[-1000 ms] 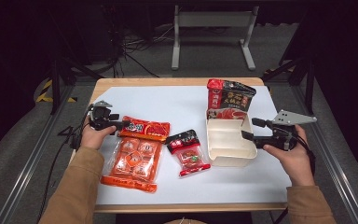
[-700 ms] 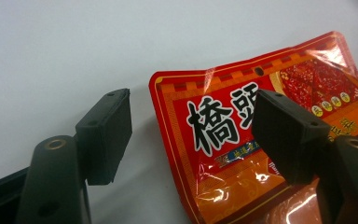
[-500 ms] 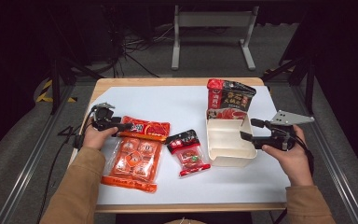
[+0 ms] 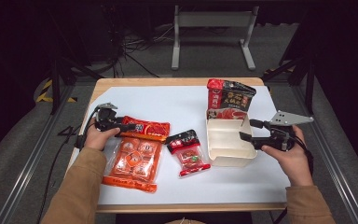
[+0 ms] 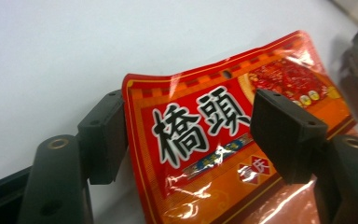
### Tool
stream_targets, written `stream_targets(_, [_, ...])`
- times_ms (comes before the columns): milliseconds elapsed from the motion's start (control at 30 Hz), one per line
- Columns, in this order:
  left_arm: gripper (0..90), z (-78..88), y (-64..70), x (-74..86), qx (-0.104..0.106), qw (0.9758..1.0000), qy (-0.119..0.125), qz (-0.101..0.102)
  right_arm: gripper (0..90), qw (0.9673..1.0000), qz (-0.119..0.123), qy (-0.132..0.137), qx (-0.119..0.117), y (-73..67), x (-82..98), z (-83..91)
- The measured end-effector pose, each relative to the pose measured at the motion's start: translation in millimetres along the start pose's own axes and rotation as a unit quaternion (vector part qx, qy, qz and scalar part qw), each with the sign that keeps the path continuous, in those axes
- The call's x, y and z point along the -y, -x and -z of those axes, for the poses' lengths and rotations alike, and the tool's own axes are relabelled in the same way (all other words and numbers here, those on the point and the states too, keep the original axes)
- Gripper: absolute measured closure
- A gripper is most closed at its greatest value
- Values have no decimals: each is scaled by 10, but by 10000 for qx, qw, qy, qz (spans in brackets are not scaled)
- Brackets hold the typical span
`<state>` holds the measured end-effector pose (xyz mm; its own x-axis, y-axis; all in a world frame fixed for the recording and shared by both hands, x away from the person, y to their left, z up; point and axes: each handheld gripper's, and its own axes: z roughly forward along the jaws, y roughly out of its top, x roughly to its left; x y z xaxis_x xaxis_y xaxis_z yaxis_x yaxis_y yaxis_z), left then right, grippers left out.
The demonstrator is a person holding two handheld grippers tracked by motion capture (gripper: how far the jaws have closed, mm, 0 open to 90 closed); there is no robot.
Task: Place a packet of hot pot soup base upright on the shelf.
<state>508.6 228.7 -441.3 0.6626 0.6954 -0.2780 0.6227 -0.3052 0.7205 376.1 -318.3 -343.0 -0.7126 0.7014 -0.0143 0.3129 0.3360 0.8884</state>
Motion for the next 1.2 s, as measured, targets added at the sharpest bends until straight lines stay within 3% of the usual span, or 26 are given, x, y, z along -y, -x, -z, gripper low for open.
stream_targets(167, [350,-20,46,-7,217,9997,80,-86,342,10000,-9,-1,-29,-5,-1,-5])
stream_targets(233, [361,-33,56,-3,186,9997,34,-144,341,10000,-2,-8,-42,-10,-2,-14])
stream_targets(367, [426,-52,-3,24,172,9998,-139,34,342,10000,-6,-25,-53,-14,-1,-26])
stream_targets(467, [474,-87,-16,42,166,9995,-261,58,341,10000,-7,-32,-61,-17,2,-33])
stream_targets(633, [656,-77,-22,41,-95,9994,-318,-81,342,10000,-3,-18,-61,-15,4,-34])
stream_targets(733, [774,-65,-23,40,-143,9995,-285,-58,342,10000,1,-13,-65,-13,5,-33])
stream_targets(933, [876,-3,-22,24,-148,9996,-198,-161,369,10000,4,2,-69,-12,4,-27])
stream_targets(1200, [900,140,52,-15,-91,9996,-9,-250,408,9999,35,79,-113,-28,-1,-29])
